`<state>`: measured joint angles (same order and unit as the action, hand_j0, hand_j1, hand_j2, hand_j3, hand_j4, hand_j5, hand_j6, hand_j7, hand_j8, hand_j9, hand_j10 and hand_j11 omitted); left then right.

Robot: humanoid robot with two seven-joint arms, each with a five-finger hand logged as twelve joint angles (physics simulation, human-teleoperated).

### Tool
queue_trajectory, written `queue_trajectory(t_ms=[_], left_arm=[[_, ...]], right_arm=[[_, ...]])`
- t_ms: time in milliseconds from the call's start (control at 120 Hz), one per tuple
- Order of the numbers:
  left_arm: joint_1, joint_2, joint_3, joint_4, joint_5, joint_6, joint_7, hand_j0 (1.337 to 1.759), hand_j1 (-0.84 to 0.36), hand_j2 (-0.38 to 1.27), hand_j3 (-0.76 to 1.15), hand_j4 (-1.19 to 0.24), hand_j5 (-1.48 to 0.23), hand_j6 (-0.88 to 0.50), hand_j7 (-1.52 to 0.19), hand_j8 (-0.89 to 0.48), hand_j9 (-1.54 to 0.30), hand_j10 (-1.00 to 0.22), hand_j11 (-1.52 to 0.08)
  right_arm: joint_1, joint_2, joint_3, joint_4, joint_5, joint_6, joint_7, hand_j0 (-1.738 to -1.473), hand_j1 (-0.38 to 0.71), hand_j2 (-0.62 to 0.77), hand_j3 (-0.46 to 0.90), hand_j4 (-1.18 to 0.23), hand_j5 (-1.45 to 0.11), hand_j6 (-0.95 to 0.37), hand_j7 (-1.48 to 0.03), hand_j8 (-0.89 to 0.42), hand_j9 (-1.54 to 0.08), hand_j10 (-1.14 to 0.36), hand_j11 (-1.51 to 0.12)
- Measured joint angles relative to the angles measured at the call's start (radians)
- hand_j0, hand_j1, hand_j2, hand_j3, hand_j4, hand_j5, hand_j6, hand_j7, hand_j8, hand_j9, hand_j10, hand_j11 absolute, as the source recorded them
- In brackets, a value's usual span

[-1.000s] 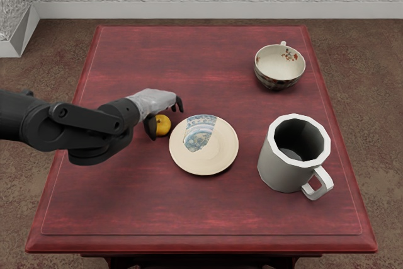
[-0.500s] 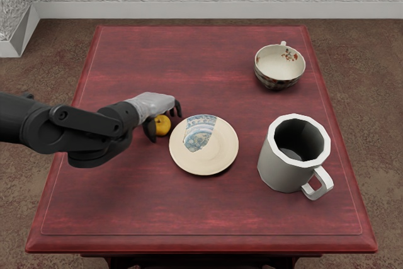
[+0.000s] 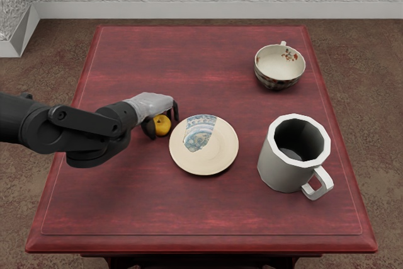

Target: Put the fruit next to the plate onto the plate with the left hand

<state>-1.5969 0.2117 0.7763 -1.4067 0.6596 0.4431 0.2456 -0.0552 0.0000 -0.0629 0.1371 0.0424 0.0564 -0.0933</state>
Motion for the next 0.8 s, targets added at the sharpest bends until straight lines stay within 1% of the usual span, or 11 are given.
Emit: queue_trajectory(t_ms=[108,417,425,483,525,608,700,750,800], left_arm=[[0.000,0.001,0.000,0.000,0.001,-0.003,0.000,1.657,-0.26,0.15,0.00,-0.53,-0.69,-0.50,-0.69,-0.48,-0.69,-0.53,-0.69],[0.000,0.003,-0.001,0.000,0.006,-0.021,0.002,1.652,-0.29,0.16,0.00,-0.65,-0.79,-0.42,-0.82,-0.42,-0.84,-0.62,-0.83],[0.000,0.004,-0.001,0.000,0.005,-0.022,0.002,1.652,-0.29,0.16,0.00,-0.68,-0.79,-0.42,-0.83,-0.43,-0.84,-0.63,-0.84],[0.000,0.008,-0.001,-0.001,0.006,-0.033,0.002,1.646,-0.31,0.18,-0.03,-0.68,-0.81,-0.41,-0.86,-0.40,-0.88,-0.65,-0.87],[0.000,0.008,-0.002,-0.001,0.007,-0.040,0.002,1.648,-0.32,0.14,0.05,-0.66,-0.81,-0.37,-0.87,-0.37,-0.90,-0.67,-0.90],[0.000,0.008,-0.002,0.000,0.008,-0.048,0.003,1.652,-0.32,0.08,0.12,-0.64,-0.83,-0.34,-0.89,-0.33,-0.95,-0.70,-0.94],[0.000,0.009,-0.003,-0.001,0.011,-0.061,0.002,1.656,-0.33,0.01,0.20,-0.59,-0.88,-0.25,-0.99,-0.27,-1.00,-0.74,-0.99],[0.000,0.009,-0.003,-0.001,0.011,-0.070,0.002,1.661,-0.38,0.01,0.31,-0.56,-0.91,-0.17,-1.07,-0.21,-1.06,-0.77,-1.03],[0.000,0.008,-0.003,-0.001,0.009,-0.074,0.003,1.666,-0.39,-0.02,0.37,-0.54,-0.92,-0.12,-1.14,-0.16,-1.11,-0.79,-1.05]], right_arm=[[0.000,0.000,0.000,0.000,0.000,0.000,0.000,-1.658,-0.32,0.00,0.00,-0.02,-0.03,-0.02,-0.03,-0.02,-0.03,-0.02,-0.03],[0.000,0.000,0.000,0.000,0.000,0.000,0.000,-1.658,-0.32,0.00,0.00,-0.02,-0.03,-0.02,-0.03,-0.02,-0.03,-0.02,-0.03],[0.000,0.000,0.000,0.000,0.000,0.000,0.000,-1.658,-0.32,0.00,0.00,-0.02,-0.03,-0.02,-0.03,-0.02,-0.03,-0.02,-0.03],[0.000,0.000,0.000,0.000,0.000,0.000,0.000,-1.658,-0.32,0.00,0.00,-0.02,-0.03,-0.02,-0.03,-0.02,-0.03,-0.02,-0.03],[0.000,0.000,0.000,0.000,0.000,0.000,0.000,-1.658,-0.32,0.00,0.00,-0.02,-0.03,-0.02,-0.03,-0.02,-0.03,-0.02,-0.03],[0.000,0.000,0.000,0.000,0.000,0.000,0.000,-1.658,-0.32,0.00,0.00,-0.02,-0.03,-0.02,-0.03,-0.02,-0.03,-0.02,-0.03],[0.000,0.000,0.000,0.000,0.000,0.000,0.000,-1.658,-0.32,0.00,0.00,-0.02,-0.03,-0.02,-0.03,-0.02,-0.03,-0.02,-0.03],[0.000,0.000,0.000,0.000,0.000,0.000,0.000,-1.658,-0.32,0.00,0.00,-0.02,-0.03,-0.02,-0.03,-0.02,-0.03,-0.02,-0.03],[0.000,0.000,0.000,0.000,0.000,0.000,0.000,-1.658,-0.32,0.00,0.00,-0.02,-0.03,-0.02,-0.03,-0.02,-0.03,-0.02,-0.03]])
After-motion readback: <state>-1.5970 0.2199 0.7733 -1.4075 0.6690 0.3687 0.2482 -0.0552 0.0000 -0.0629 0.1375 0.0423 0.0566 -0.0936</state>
